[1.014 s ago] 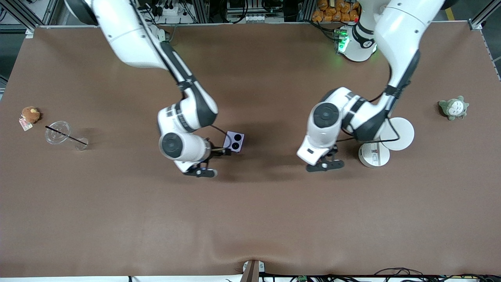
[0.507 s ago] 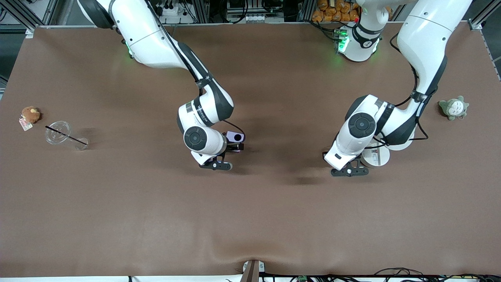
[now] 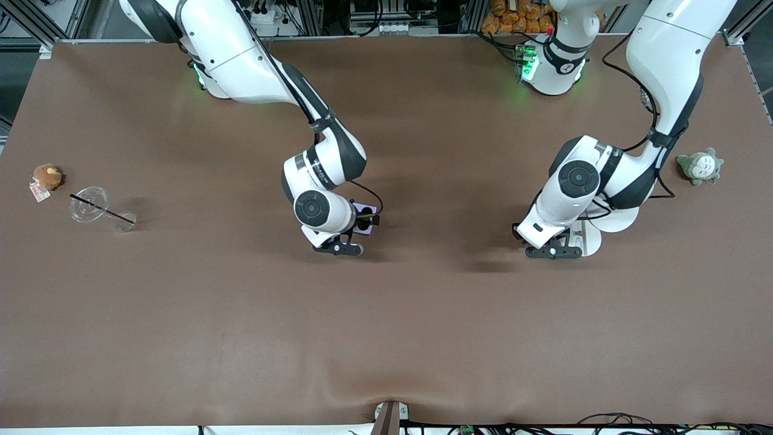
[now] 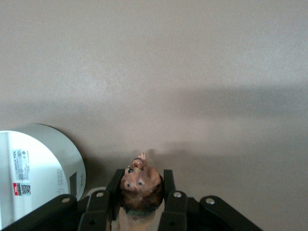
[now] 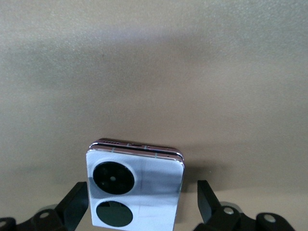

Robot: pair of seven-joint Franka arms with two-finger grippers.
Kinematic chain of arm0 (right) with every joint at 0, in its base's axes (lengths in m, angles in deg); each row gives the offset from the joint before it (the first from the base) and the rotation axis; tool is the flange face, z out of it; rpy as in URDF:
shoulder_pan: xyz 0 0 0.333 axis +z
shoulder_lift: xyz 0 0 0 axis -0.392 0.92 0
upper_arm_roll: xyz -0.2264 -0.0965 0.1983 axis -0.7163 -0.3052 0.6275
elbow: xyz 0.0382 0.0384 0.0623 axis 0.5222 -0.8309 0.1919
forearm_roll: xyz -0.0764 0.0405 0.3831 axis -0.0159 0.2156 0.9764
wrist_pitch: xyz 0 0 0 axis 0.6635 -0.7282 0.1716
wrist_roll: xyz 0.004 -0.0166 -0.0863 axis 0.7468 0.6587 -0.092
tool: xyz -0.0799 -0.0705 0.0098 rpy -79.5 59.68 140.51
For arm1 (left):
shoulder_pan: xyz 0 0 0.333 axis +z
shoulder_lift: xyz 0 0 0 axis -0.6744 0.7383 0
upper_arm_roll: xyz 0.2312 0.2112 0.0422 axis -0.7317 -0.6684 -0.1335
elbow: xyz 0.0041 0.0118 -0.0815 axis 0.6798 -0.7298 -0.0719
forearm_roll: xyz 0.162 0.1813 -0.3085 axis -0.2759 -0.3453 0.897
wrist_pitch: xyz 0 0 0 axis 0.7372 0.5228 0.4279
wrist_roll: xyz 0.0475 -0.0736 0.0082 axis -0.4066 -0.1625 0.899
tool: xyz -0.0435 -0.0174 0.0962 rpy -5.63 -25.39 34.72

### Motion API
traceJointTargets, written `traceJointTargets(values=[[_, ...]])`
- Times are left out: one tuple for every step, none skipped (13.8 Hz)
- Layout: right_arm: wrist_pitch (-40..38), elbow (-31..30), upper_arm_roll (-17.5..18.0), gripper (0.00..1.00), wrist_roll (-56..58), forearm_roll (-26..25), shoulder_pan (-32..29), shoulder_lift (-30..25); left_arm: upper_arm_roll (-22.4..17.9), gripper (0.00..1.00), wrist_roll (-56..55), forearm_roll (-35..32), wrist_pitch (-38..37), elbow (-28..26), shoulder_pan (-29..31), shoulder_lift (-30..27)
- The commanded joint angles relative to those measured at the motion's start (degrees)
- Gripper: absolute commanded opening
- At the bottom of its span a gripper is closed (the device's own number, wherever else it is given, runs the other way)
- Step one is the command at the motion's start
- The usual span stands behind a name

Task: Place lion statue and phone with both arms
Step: 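Grasp the phone with the right gripper while the left gripper carries the lion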

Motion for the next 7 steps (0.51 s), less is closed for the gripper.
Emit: traceJointTargets(values=[[1.93, -0.63, -0.72, 1.00, -2.16, -0.31, 1.19, 0.09, 0.58, 0.00, -0.31, -1.62, 1.38, -2.76, 1.35, -2.31], [3.15, -0.63, -0.72, 1.00, -2.17, -0.31, 1.63, 0.71, 0.58, 0.00, -0.31, -2.49, 1.38, -2.85, 1.70, -2.31], [4.30, -0.71, -0.81, 1.00, -2.17, -0.40, 1.98, 1.23, 0.58, 0.00, -0.39, -3.72, 1.38, -2.85, 2.05, -2.05], [4.74, -0.71, -0.81, 1.00, -2.25, -0.48, 2.34, 1.41, 0.58, 0.00, -0.48, -4.08, 1.56, -2.85, 2.84, -1.79], [4.75, -0.71, -1.15, 1.00, -2.26, -1.01, 2.34, 1.42, 0.75, 0.00, -0.48, -4.08, 2.17, -2.85, 3.37, -1.61], [4.49, -0.63, -1.51, 0.65, -2.26, -1.36, 2.60, 1.42, 0.58, 0.00, -0.57, -4.08, 2.44, -2.85, 3.29, -1.35], [4.14, -0.54, -1.60, 0.39, -2.17, -1.45, 2.34, 1.33, 0.58, 0.00, -0.57, -4.08, 2.61, -2.85, 3.29, -1.26]])
